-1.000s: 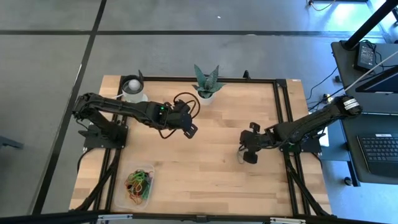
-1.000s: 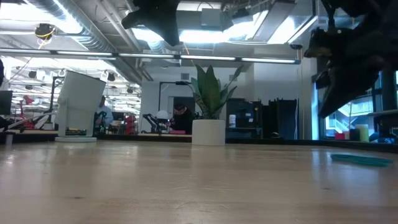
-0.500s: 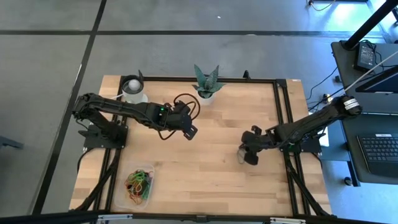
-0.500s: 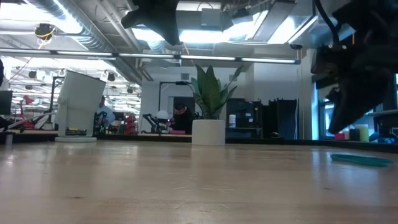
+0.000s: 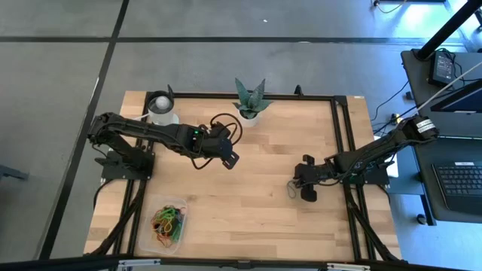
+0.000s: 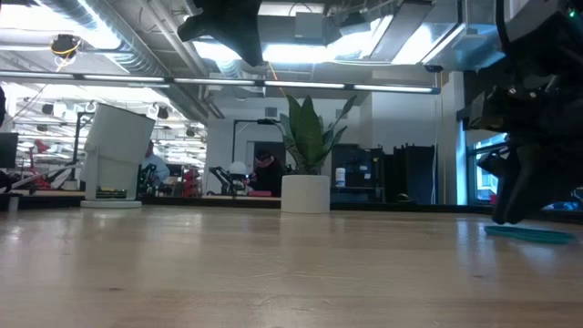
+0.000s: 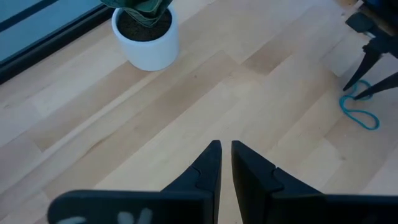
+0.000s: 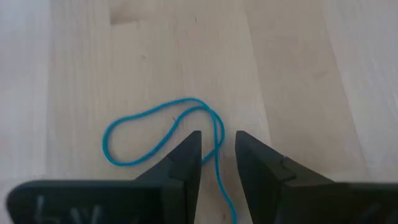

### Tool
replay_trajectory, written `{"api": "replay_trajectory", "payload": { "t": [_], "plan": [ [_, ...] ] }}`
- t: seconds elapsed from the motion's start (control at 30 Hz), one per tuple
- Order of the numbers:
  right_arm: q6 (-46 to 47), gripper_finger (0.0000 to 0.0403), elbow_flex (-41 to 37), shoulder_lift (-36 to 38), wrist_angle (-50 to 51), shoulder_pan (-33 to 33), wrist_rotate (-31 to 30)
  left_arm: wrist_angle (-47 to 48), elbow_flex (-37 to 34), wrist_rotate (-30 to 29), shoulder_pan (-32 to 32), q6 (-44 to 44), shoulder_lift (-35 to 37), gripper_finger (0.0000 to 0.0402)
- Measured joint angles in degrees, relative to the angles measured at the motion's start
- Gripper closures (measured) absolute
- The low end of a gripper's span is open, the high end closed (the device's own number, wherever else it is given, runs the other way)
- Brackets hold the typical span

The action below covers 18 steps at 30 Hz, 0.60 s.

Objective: Pick and place rubber bands into bin
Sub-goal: Put the blue rubber band into the transparent bin

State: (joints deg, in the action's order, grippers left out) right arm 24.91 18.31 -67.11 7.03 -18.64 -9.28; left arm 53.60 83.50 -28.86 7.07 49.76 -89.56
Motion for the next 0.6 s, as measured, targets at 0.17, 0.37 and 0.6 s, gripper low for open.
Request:
{"api": "replay_trajectory", "payload": {
  "t": [0.17,0.37,0.6],
  "plan": [
    [-0.2,0.0319,-1.1,0.0,-0.1,0.0,0.0,0.0,0.0,0.0,0.0,0.4,0.0,0.0370],
    [-4.5,0.0336,-1.8,-0.4,-0.9,0.0,-0.3,0.0,0.0,-0.7,0.0,0.6,0.0,0.0370],
    [-5.2,0.0370,-1.6,-3.1,-2.3,0.0,-1.0,0.0,0.0,-0.7,0.0,2.0,0.0,0.0370]
  ]
}}
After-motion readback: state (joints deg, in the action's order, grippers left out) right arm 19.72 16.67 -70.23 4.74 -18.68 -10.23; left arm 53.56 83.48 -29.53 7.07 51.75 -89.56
